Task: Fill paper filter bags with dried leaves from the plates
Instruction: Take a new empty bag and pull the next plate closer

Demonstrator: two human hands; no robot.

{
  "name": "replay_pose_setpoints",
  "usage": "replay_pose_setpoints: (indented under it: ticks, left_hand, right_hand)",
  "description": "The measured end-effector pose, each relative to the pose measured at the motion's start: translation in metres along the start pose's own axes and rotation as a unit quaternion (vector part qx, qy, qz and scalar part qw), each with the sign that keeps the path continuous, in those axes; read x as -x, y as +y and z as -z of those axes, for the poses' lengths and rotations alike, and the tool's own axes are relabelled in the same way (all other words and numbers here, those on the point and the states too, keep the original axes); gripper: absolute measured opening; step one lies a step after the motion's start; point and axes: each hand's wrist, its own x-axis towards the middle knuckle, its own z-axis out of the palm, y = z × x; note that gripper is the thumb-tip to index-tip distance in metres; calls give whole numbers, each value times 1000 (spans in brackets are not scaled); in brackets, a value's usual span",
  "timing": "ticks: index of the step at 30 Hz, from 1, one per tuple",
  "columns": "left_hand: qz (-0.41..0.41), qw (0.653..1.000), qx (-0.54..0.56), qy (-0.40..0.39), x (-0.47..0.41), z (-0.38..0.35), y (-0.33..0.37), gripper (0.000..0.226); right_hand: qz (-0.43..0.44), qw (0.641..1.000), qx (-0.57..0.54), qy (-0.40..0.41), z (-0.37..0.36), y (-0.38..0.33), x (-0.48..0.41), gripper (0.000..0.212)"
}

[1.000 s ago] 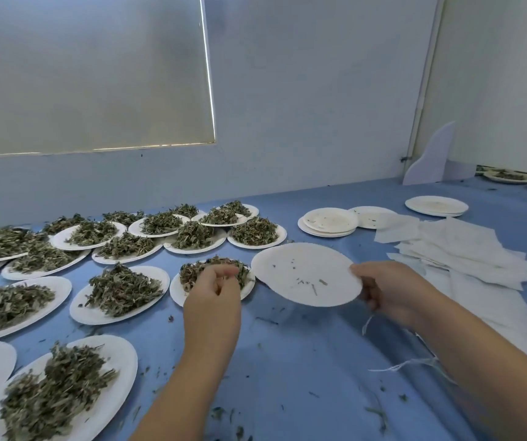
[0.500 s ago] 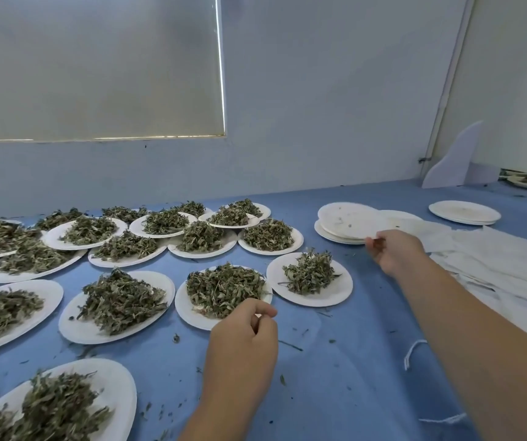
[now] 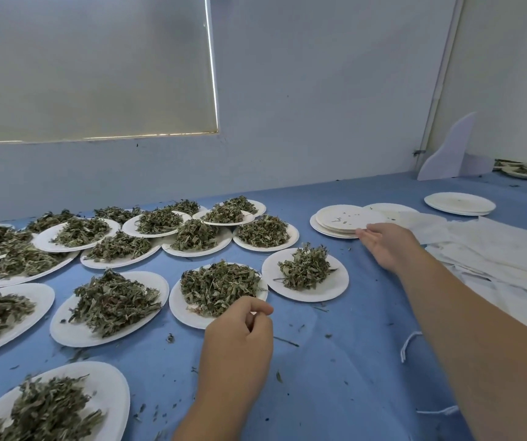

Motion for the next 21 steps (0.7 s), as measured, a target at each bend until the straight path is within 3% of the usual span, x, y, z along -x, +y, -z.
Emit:
replay_pose_setpoints:
  ticks: [3, 7, 12, 15, 21]
  left_hand:
    - [-8, 1000, -10, -5, -1, 0, -1, 29]
    - [-9, 1000, -20, -10, 0, 1, 0, 28]
    - [-22, 997, -62, -45, 2, 2, 1, 28]
    - [-25, 994, -83, -59, 4, 4, 2, 29]
    - [-36, 991, -91, -89, 12, 9, 5, 29]
  right_hand:
    - [18, 995, 91, -26, 9, -9, 12, 22]
    - [41, 970, 236, -46, 26, -35, 42, 18]
    - [111, 894, 422, -99, 58, -58, 97, 9]
    - [151, 809, 560, -97, 77, -71, 121, 10]
    - [149, 555, 811, -115, 107, -76, 160, 38]
